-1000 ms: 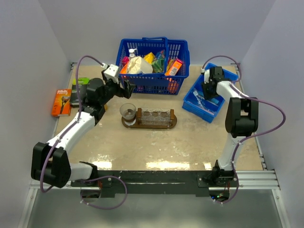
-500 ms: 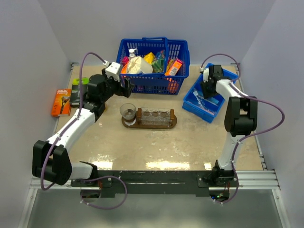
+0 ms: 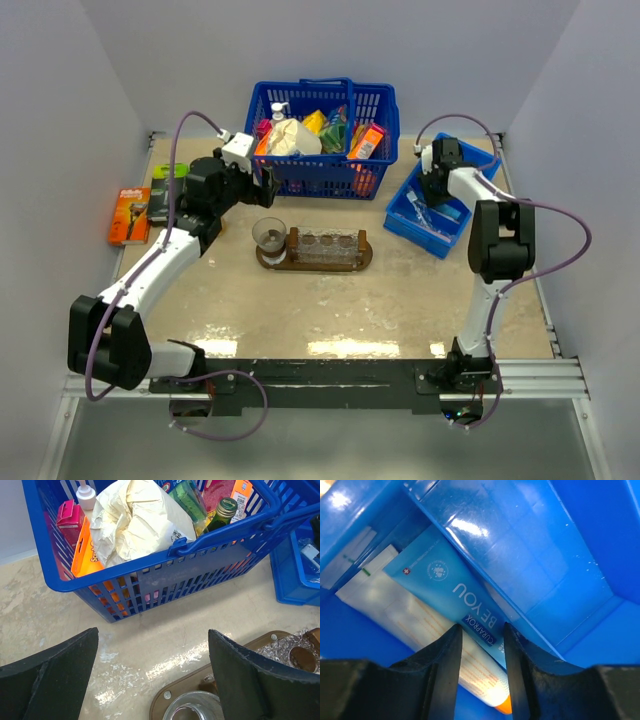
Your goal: Prepare toiletry sets of a toothbrush and toothpaste on the tray
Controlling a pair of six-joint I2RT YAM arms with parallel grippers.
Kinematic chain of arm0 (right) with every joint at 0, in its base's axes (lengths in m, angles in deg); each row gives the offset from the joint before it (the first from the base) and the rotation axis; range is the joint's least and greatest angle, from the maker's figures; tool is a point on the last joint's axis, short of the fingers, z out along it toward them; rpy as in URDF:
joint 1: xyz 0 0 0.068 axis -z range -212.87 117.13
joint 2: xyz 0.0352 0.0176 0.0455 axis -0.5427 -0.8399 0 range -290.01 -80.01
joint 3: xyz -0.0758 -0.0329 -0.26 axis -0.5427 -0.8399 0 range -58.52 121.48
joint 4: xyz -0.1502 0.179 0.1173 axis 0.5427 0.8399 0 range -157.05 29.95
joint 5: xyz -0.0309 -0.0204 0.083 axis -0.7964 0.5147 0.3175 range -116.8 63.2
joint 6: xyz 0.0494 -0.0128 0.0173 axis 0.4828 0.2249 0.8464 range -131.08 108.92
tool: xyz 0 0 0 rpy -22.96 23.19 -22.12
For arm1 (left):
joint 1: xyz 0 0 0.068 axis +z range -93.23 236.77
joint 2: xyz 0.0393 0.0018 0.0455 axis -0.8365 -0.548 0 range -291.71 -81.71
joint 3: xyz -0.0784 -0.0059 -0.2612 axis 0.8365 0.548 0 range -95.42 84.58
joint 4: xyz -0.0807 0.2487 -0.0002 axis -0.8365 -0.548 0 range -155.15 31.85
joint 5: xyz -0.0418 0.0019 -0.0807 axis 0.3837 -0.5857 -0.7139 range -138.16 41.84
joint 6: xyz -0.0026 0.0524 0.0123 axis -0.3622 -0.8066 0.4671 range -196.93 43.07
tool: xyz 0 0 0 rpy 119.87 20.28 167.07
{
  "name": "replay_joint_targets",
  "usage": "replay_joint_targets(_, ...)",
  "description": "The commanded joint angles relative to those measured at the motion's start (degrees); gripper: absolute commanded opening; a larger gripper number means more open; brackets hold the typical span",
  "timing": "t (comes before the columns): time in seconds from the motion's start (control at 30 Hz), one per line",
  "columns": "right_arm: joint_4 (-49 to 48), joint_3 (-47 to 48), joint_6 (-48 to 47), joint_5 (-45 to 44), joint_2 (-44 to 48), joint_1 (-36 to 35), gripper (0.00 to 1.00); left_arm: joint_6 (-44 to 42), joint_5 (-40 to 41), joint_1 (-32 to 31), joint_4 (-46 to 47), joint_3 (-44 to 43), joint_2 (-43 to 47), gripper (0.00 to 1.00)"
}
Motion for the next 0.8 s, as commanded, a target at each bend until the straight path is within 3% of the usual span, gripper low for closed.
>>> replay_joint_targets(0.0, -5.4, -3.1, -0.8, -4.8, -1.4, -0.2, 0.39, 0.0, 0.6, -0.2, 1.5, -0.2, 1.4, 0.95)
replay_joint_targets(0.13, -8.5, -4.7, -1.6, -7.5, -1.7, -0.3, 0.32, -0.9, 1.0, -0.1, 1.4, -0.1, 1.5, 0.95)
replay_joint_targets(0.37, -9.1, -4.7, -1.0, -7.6, -1.1, -2.1, 0.11, -1.0, 1.4, -0.1, 0.1, 0.3, 2.1, 0.95)
replay_joint_targets(0.43, -8.7, -4.5, -1.0, -8.1, -0.8, -3.0, 0.0, -1.0, 1.5, -0.1, 0.0, 0.9, 2.6, 0.95)
replay_joint_targets(0.77, -13.1, -4.9, 1.1, -13.9, 5.8, -4.4, 0.0, -0.3, 1.5, 0.0, -1.3, 1.8, 4.9, 0.95)
